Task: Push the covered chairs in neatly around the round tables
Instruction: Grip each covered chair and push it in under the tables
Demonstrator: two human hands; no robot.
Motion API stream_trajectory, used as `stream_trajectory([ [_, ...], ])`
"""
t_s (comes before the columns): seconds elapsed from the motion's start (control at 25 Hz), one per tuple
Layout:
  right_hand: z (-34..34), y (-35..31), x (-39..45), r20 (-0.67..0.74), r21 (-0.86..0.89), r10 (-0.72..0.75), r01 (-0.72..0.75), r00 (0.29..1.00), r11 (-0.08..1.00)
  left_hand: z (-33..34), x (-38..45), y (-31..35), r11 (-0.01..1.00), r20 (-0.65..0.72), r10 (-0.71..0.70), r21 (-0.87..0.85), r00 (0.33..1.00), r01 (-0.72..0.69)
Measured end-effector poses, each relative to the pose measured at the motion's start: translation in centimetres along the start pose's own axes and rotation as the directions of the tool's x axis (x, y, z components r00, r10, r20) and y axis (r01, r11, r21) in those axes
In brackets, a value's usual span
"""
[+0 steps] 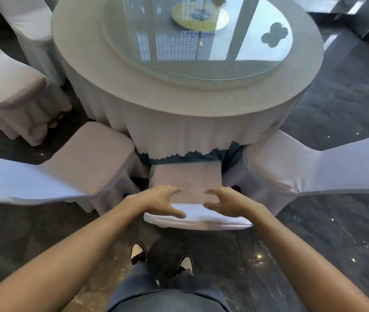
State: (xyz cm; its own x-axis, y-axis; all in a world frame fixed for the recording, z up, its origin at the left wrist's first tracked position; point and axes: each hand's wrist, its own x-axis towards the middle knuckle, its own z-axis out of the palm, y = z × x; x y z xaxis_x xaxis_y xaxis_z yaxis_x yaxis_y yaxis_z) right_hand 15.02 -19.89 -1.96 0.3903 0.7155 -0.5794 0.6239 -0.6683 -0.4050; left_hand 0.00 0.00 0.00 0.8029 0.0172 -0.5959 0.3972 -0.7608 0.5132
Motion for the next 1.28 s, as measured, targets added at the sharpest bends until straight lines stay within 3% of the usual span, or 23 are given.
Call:
stream_trajectory([
  [0.16, 3.0, 3.3, -2.3, 0.089, 0.108, 0.064, -0.074, 0.994, 0.991, 3.8, -0.1, 0.5, 0.989, 0.17, -0.115, -0.067, 0.979, 0.128],
  [0.28, 4.4, 4.4, -2.8, 0.105, 0.067, 0.042, -0.049, 0.994, 0.997, 6.2, 0.6, 0.0, 0.992, 0.073, -0.125, 0.027, 0.989, 0.124],
  [0.4, 5.7, 5.7, -2.9, 0.047, -0.107, -0.008, 0.013, 0.999, 0.994, 8.4, 2.0, -1.2, 0.984, -0.039, -0.153, 0.087, 0.987, 0.156],
  [0.6, 7.7, 8.0, -2.2, -0.142, -0.219, 0.093, -0.123, 0.985, 0.968, 10.3, 3.3, -1.7, 0.969, -0.173, -0.178, 0.139, 0.969, 0.203],
  [0.72, 8.2, 8.5, -1.3, -0.17, -0.231, 0.103, -0.142, 0.98, 0.963, 10.7, 3.7, -2.0, 0.963, -0.208, -0.194, 0.149, 0.959, 0.227],
  [1.04, 0.6, 9.7, 4.0, -0.339, -0.224, 0.111, -0.195, 0.934, 0.955, 3.5, 8.4, 0.2, 0.965, -0.281, -0.172, 0.146, 0.944, 0.219],
  [1.28, -6.1, 10.8, 11.4, -0.378, -0.239, 0.138, -0.24, 0.915, 0.941, -3.6, 14.9, -0.6, 0.964, -0.295, -0.207, 0.1, 0.933, 0.245],
])
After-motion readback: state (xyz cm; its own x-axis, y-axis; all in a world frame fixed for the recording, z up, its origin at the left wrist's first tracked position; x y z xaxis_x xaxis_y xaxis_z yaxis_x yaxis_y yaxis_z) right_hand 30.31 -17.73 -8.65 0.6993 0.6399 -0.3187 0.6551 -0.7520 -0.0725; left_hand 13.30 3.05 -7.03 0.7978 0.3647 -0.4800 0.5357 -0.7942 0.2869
